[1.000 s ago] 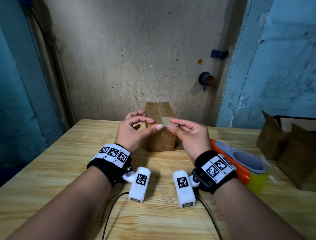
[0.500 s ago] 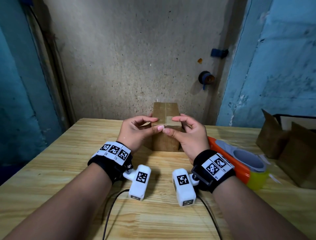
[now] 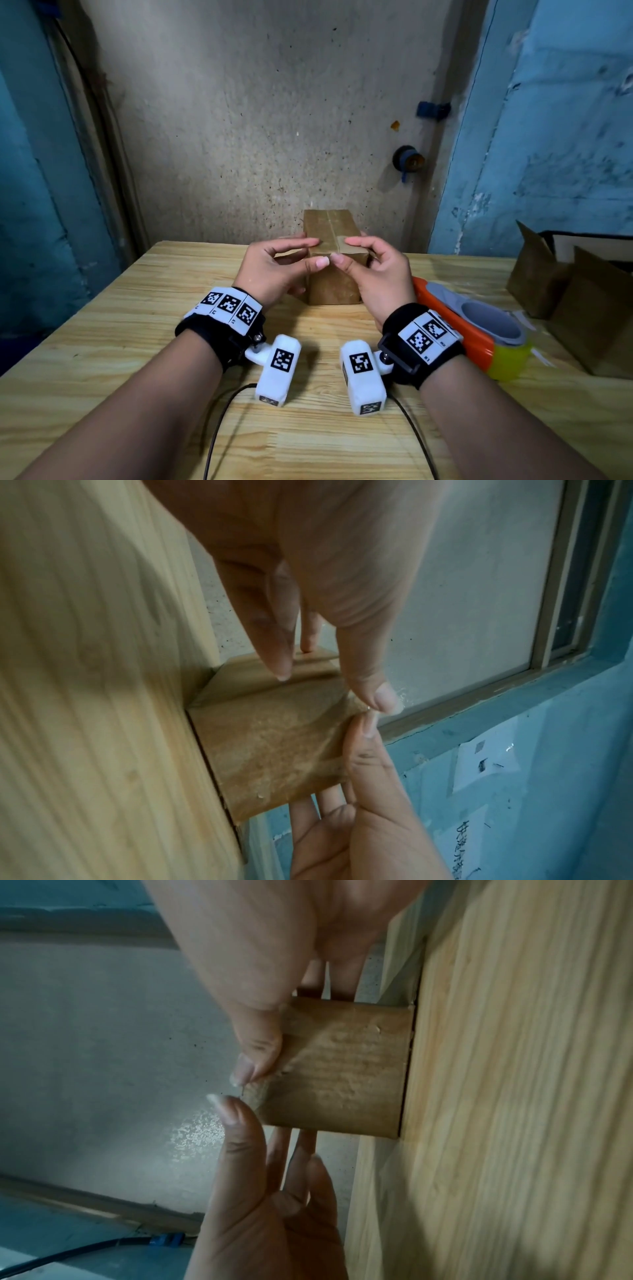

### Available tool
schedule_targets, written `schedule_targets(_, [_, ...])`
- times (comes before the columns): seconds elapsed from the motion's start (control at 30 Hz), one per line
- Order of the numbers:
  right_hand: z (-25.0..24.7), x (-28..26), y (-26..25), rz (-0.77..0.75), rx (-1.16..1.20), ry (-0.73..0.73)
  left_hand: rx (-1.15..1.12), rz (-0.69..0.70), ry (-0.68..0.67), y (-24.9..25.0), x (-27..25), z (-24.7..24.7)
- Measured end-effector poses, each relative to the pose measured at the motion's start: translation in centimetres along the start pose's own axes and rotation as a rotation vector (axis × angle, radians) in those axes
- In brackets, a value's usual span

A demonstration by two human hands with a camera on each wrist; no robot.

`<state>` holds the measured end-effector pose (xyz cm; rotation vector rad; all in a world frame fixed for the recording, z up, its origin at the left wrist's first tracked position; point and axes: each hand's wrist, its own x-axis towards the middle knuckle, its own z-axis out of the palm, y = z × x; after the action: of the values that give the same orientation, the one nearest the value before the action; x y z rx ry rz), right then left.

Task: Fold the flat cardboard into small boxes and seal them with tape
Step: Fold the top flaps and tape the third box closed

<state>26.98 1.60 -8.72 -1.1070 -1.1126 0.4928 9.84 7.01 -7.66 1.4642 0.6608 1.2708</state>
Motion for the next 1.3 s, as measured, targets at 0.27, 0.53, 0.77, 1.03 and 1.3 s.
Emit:
schedule_targets(0.27, [0.3,-0.4,-0.5,-0.002,0.003,-0.083,0.017,-0.020,0.092,-0.5,0.5,0.0])
schedule_targets(0.53, [0.6,-0.2,-0.4,-0.003,0.081,-0.040,0.033,-0.039,0.085,-0.5,0.9,-0.4])
schedule_targets(0.77, [1.1,-0.3,-0.3,-0.090,-0.063,-0.081,0.088,-0.002,0.077,-0.5,0.8,-0.8])
schedule_targets(1.03, [0.6,-0.7,-1.1,-0.022,-0.220,-0.037,0.057,-0.039,0.173,-0.4,1.6,-0.8])
schedule_targets(1.3, [-0.1,0.3,0.2,0.038,-0.108,0.071,0.118,0.124,0.365,-1.2,2.2,-2.5])
